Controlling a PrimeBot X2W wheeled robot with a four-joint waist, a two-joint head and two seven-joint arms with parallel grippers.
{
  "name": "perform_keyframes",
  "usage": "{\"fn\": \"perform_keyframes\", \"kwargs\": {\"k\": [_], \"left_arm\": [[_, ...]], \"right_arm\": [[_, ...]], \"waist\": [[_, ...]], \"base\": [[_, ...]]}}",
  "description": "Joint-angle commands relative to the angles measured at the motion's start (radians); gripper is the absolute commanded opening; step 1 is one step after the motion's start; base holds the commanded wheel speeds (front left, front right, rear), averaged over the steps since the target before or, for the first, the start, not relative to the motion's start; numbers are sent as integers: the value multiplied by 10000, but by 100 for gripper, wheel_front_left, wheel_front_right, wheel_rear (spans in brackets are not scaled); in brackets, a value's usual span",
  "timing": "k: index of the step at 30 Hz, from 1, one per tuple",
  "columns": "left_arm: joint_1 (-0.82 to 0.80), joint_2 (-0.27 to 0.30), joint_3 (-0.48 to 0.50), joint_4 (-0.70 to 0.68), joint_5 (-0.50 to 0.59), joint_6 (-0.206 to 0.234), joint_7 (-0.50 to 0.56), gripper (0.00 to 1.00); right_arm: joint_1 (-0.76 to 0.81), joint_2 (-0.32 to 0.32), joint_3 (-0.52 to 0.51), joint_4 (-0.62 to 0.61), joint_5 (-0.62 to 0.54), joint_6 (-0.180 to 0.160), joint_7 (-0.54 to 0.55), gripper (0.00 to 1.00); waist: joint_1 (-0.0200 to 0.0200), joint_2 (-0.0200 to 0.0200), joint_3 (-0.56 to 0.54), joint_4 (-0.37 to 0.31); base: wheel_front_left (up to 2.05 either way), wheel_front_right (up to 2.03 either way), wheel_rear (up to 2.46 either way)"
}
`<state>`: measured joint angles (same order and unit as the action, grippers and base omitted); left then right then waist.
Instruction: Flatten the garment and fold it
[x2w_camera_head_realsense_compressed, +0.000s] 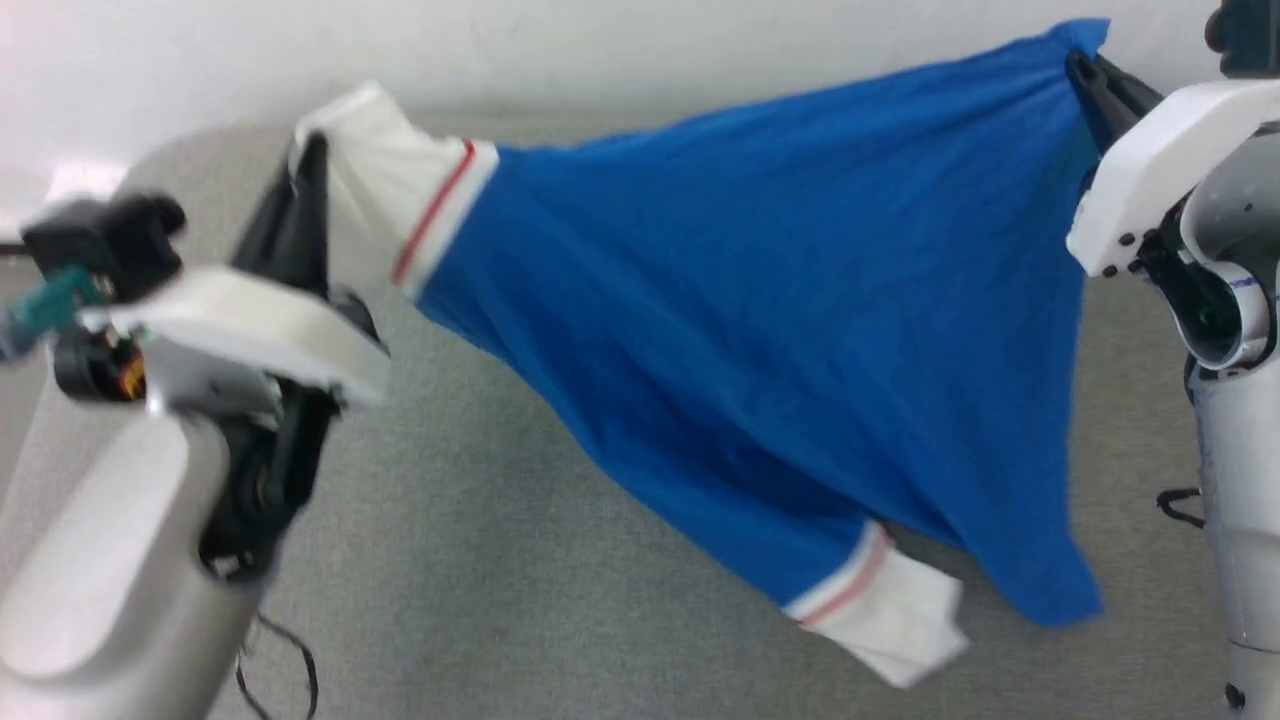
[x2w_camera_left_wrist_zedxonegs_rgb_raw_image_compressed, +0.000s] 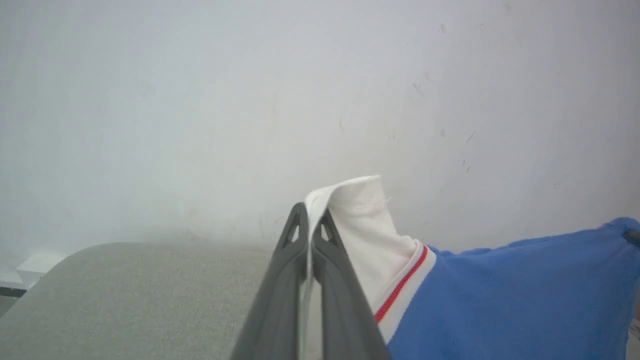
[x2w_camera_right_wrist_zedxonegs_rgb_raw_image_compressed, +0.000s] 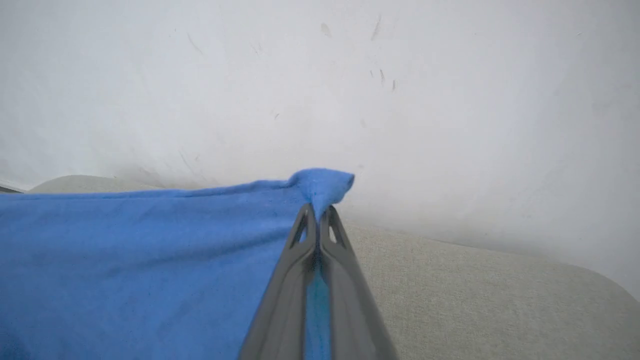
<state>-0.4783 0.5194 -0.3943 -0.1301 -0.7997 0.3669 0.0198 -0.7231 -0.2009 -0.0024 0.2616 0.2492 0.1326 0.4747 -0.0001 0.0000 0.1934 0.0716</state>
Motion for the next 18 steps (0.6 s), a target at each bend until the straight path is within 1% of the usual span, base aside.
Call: {"fn": "perform_keyframes", "kwargs": {"k": [1,6,10,18], "left_arm": [[-497,71,18,141,159,89,76,0],[-2026,156,-299,922,656,-92,506,0],[-3347,116,-631,1893,1086,-330,821,0],[-5697,283,-1237,4381,2012,-899,1329,0]], "right_arm": [[-195,34,-7,-1,57,-19,-115,0],[-514,35,283,335,6,-19,-209,0],[-1020,139,543,777,-69,-19,-209,0],[-2891,536,849,2208,-737,-19,-709,0]], "waist": [[1,0,-1036,-607],[1,0,-1667,-779],[1,0,-1997,-934],[1,0,-2007,-1408]], "base": [[0,0,0],[0,0,0],[0,0,0],[0,0,0]]}}
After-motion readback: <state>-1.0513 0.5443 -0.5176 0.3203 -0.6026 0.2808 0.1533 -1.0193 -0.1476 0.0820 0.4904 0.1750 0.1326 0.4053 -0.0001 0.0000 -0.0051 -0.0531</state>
